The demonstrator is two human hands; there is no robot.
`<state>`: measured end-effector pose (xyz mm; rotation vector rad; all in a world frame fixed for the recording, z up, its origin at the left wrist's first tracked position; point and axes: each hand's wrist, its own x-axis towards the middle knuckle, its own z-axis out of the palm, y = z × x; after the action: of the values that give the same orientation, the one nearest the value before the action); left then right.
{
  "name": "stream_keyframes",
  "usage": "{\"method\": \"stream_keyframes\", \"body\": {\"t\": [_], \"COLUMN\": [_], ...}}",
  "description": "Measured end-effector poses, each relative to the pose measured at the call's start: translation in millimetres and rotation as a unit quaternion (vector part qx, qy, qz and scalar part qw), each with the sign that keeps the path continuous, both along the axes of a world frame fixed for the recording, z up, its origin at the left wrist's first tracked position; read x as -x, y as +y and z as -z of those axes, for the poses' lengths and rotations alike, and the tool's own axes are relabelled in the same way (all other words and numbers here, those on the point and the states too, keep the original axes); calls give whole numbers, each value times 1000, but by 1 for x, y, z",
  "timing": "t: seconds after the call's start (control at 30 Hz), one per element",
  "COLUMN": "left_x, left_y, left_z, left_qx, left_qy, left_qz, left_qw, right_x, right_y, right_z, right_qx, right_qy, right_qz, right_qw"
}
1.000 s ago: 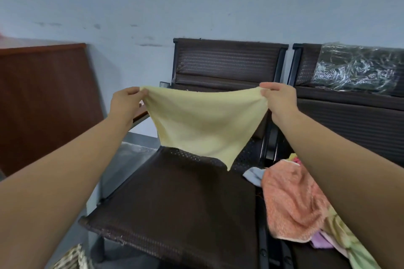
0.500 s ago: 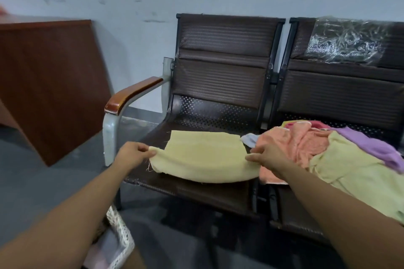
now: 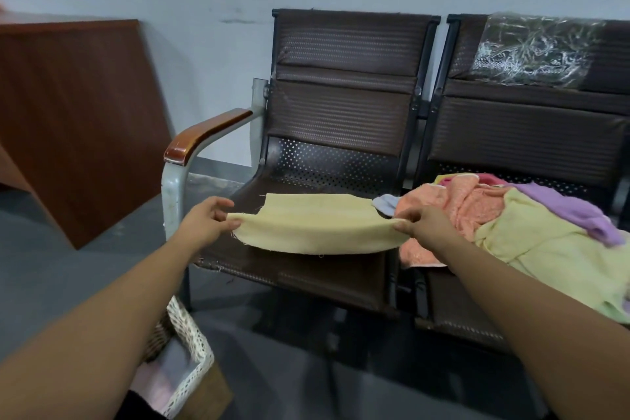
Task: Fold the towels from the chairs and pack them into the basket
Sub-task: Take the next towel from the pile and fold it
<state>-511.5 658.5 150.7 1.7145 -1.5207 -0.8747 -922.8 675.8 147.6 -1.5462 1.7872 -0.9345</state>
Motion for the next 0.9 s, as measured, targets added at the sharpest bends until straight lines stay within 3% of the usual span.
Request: {"method": "stream_keyframes", "body": {"t": [0.2,0.3,0.4,0.53,0.7,0.9], "left_x": [-1,-4,-6,-10,-14,6], "left_y": [-1,-4,-6,-8,-10,-37], "left_z": [-1,0,-1,-1,4,18], "left_qx": [12,32,19,-22,-34,9], "left_qy": [-22,-50,-83,-82,-111,-189], "left_qz": [26,36,66,90,93,36], "left_qw": [999,998,994,992,989,981], "right_x": [-3,-3,-1,-3,-2,-1], "right_y": [-5,-8,-16,-17,-16,-47], "right_z": [4,5,8,8,24,30], "right_qx": [20,21,-16,-65,-132,-83], "right_qy": [82,-92,-255,-284,-179,-9], "right_qz": [8,48,55,30,67,58], "right_qw": [996,994,965,956,973,995]}}
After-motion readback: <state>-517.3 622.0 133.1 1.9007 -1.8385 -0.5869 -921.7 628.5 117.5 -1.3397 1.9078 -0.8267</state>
